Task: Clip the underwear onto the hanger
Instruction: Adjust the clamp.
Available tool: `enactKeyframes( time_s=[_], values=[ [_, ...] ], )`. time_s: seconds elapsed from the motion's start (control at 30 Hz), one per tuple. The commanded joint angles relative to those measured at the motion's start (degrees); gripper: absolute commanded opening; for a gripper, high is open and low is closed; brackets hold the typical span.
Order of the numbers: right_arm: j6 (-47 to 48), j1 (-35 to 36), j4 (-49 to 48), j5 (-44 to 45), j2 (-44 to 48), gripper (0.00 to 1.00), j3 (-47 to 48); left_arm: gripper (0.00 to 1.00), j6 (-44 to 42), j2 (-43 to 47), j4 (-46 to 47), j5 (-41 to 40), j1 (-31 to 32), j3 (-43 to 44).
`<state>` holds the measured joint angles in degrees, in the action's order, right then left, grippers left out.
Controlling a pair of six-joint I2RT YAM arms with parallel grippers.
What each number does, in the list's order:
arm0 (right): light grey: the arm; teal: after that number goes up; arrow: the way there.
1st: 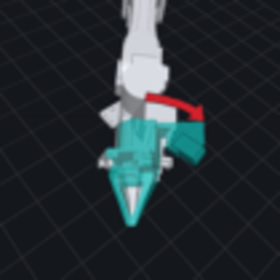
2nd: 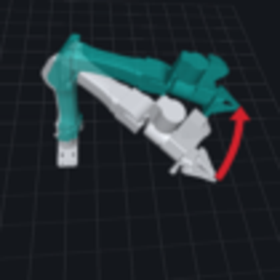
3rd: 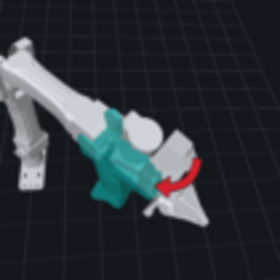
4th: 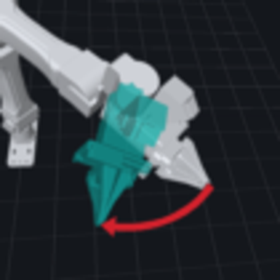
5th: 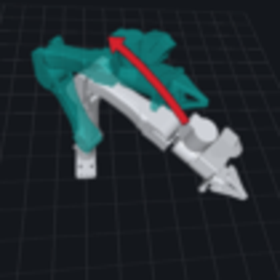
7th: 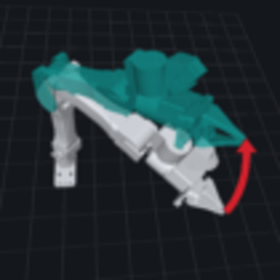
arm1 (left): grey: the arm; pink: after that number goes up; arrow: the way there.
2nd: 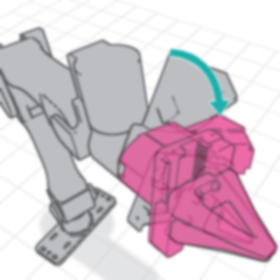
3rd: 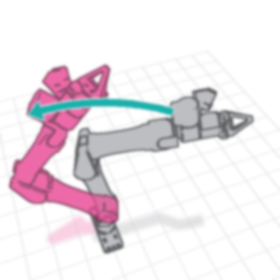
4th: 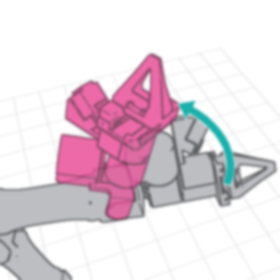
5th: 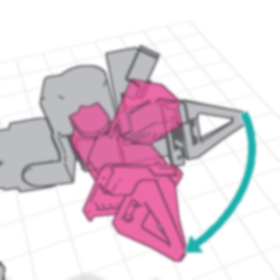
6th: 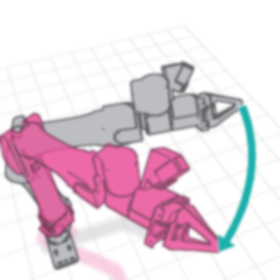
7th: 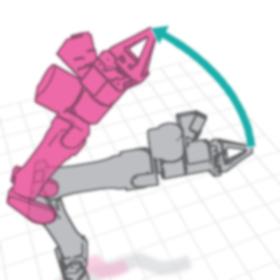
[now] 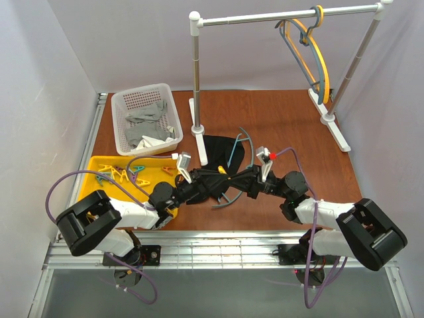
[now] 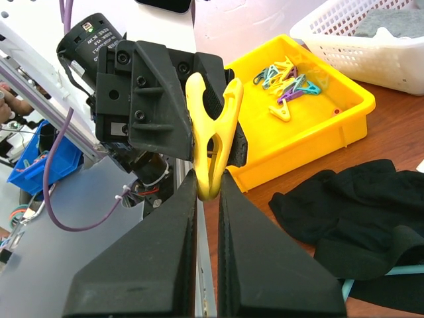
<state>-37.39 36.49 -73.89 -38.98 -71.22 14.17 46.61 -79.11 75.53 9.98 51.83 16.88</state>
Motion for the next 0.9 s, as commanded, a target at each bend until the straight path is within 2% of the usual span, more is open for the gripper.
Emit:
enactKeyframes(
  time_s=[0.0, 0.03, 0.07, 0.17, 0.3, 0.43, 0.5, 0.63, 0.8, 0.87],
  values=[
    [2.1, -0.2, -15.8, 1.4, 2.2, 0.01, 0.0, 0.06, 0.8, -0.1, 21.3, 3.0, 0.5, 0.1],
    [2.1, -0.4, -14.4, 1.8, 2.5, 0.01, -0.1, 0.09, 0.9, -0.1, 21.3, 3.1, 0.5, -0.4],
    [2.4, -0.5, -13.6, 2.5, 2.8, 0.01, -0.1, 0.21, 1.1, -0.1, 21.3, 3.3, 0.5, -0.6],
    [2.8, -1.7, -9.0, 3.8, 3.9, 0.01, -0.1, 0.39, 0.9, 0.5, 21.2, 3.8, 0.5, -1.7],
    [5.2, -2.9, -1.5, 6.2, 7.0, 0.01, -0.7, 0.48, -0.1, 1.9, 21.0, 3.2, 0.5, -4.0],
    [8.1, -3.8, 7.5, 8.7, 10.0, 0.01, -0.8, 0.50, -1.5, 3.9, 20.7, 1.7, 0.4, -6.8],
    [10.0, -4.1, 15.1, 9.8, 11.7, 0.01, -0.6, 0.50, -4.1, 6.4, 20.4, 0.2, 0.4, -8.9],
    [12.7, -4.1, 28.3, 12.9, 14.1, 0.01, 0.3, 0.49, -9.6, 11.0, 10.5, -2.4, -1.1, -11.1],
    [15.5, -4.1, 44.7, 14.5, 14.4, 0.01, 0.9, 0.49, -12.6, 9.4, 2.7, 1.7, -5.0, -9.9],
    [16.4, -4.1, 47.9, 14.8, 14.1, 0.01, 1.6, 0.48, -13.8, 6.9, 0.8, 3.5, -6.5, -8.7]
  ],
)
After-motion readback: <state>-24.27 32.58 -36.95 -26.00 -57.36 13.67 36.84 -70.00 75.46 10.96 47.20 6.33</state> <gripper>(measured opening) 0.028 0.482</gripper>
